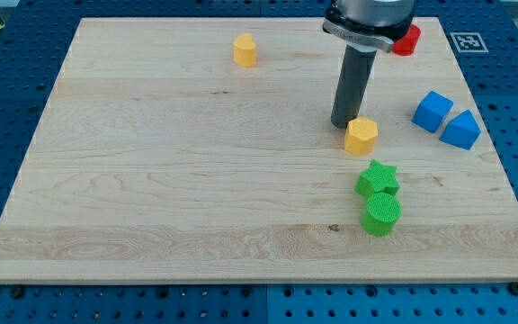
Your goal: Move the yellow heart towards yellow hexagon
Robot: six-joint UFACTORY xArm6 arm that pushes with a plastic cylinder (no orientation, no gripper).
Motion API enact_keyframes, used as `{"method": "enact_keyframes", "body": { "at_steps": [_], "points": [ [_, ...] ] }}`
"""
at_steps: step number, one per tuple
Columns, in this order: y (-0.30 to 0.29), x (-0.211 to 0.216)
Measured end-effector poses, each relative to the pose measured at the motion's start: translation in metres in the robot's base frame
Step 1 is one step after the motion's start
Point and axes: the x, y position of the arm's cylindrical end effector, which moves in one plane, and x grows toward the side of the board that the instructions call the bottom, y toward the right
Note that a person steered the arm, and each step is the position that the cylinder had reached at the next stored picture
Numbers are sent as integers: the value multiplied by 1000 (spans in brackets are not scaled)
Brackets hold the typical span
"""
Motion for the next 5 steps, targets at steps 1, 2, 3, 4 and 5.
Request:
{"method": "enact_keyframes", "body": {
  "at_steps": [1, 2, 3, 4, 5],
  "points": [
    [6, -3],
    [22, 6],
    [27, 26],
    [27, 32],
    [23, 7]
  ]
}}
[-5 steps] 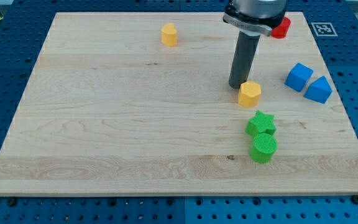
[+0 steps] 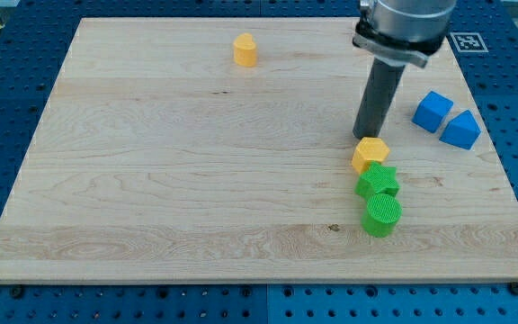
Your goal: Move the yellow heart towards yellow hexagon
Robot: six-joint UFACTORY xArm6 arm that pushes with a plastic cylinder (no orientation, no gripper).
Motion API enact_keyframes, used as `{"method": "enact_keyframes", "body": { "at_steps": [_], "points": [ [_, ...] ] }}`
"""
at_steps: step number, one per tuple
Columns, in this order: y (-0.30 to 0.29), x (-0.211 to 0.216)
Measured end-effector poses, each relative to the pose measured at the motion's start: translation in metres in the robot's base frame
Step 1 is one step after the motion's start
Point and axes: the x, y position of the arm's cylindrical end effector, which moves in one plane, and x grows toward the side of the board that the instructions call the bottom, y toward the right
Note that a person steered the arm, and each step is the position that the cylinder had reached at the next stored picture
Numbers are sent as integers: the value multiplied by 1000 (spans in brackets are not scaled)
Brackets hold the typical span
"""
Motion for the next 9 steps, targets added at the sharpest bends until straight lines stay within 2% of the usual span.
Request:
{"method": "enact_keyframes", "body": {
  "at_steps": [1, 4, 5, 7, 8, 9],
  "points": [
    [-20, -58],
    [-52, -158],
    [-105, -198],
    [-194, -206],
    [-193, -184],
    [-163, -177]
  ]
}}
